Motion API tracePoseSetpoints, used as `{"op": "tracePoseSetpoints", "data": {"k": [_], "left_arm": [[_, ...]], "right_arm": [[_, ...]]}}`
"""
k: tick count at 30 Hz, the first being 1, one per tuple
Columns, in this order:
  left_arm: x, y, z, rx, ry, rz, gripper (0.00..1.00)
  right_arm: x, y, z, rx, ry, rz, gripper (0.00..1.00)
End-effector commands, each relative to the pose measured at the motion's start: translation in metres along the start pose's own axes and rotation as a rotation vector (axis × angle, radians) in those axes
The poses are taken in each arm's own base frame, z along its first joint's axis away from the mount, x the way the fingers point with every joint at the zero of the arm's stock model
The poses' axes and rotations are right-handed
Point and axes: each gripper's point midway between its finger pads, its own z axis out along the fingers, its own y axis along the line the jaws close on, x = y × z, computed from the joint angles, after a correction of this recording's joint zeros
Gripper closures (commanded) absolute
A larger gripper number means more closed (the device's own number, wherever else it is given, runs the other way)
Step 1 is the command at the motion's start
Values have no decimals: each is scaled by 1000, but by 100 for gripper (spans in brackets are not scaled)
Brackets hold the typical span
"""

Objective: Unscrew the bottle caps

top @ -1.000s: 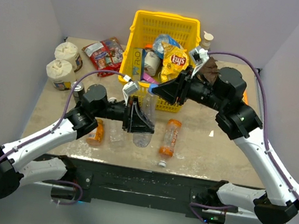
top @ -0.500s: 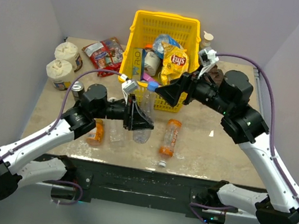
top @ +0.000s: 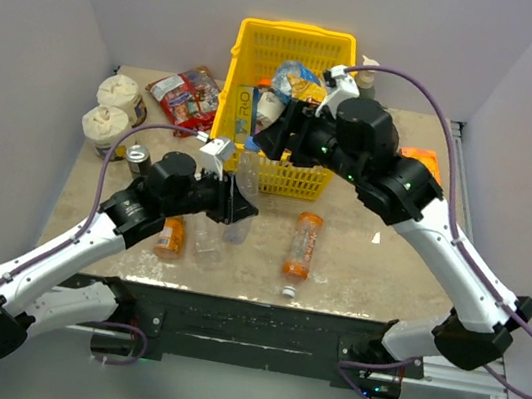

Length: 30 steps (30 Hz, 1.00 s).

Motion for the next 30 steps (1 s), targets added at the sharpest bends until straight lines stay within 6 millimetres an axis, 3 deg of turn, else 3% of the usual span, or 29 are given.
{"op": "tracePoseSetpoints", "data": {"k": [1, 7, 13, 30], "left_arm": [[-16, -2, -6, -45, -50, 46, 64], [-17, -1, -7, -52, -54, 49, 64], [-17, -4, -6, -37, -56, 58, 64], [-19, -8, -9, -21, -65, 70, 64]], "right_arm": [[2, 3, 9, 74, 3, 39, 28], [17, 10, 27, 111, 36, 24, 36], [17, 14, 35, 100, 29, 12, 40], [27, 2, 57, 169, 72, -39, 46]]}}
